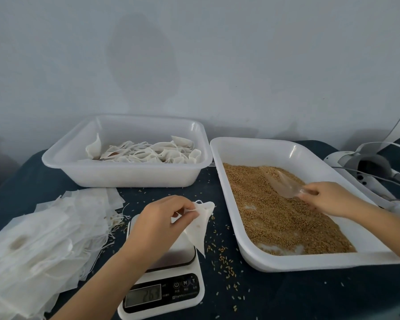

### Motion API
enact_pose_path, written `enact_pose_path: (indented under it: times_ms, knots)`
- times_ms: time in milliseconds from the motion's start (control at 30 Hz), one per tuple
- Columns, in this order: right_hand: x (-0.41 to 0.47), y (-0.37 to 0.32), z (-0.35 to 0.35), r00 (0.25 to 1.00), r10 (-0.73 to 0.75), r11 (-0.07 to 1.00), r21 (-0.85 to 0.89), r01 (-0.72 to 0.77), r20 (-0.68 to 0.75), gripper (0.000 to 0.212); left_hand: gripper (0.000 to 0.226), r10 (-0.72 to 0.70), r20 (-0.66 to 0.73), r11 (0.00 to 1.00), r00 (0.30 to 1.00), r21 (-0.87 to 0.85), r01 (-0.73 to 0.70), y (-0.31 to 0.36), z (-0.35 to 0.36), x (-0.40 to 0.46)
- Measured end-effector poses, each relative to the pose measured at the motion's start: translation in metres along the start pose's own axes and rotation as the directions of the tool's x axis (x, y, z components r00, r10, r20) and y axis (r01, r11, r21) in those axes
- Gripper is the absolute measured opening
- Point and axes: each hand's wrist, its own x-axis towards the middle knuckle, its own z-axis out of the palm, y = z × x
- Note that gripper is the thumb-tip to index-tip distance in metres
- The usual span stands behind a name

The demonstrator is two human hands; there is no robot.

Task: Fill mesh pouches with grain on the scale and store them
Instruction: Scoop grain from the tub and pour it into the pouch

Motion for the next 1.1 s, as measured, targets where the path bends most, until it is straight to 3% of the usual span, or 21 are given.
enact_pose_path:
  times_ms: [267,367,633,800,1100]
  knots:
    - [-0.01,-0.02,-0.018,0.994,-0.112,0.984,0.14,0.111,0.001,0.026,0.004,0.041,-0.015,0.998,0.999,0.048,-0.04,-0.001,-0.007,0.007]
    - [-0.018,-0.035,-0.042,0.98,-0.198,0.974,0.119,0.194,0.019,0.019,0.004,0.082,-0.014,0.993,0.996,0.08,-0.081,-0.002,-0.015,0.012]
    - [-0.046,-0.09,-0.081,0.869,-0.479,0.869,0.208,0.45,0.124,0.044,0.003,0.07,-0.001,0.993,0.998,0.096,-0.07,-0.007,-0.03,0.022]
    - [-0.048,-0.118,-0.074,0.786,-0.577,0.816,0.148,0.558,0.221,0.035,0.005,0.13,0.119,0.973,0.984,0.178,-0.15,-0.007,-0.038,0.022]
    - [-0.045,-0.134,-0.065,0.727,-0.615,0.757,-0.028,0.653,0.306,0.016,0.01,0.187,0.275,0.932,0.943,0.255,-0.259,-0.008,-0.043,0.023]
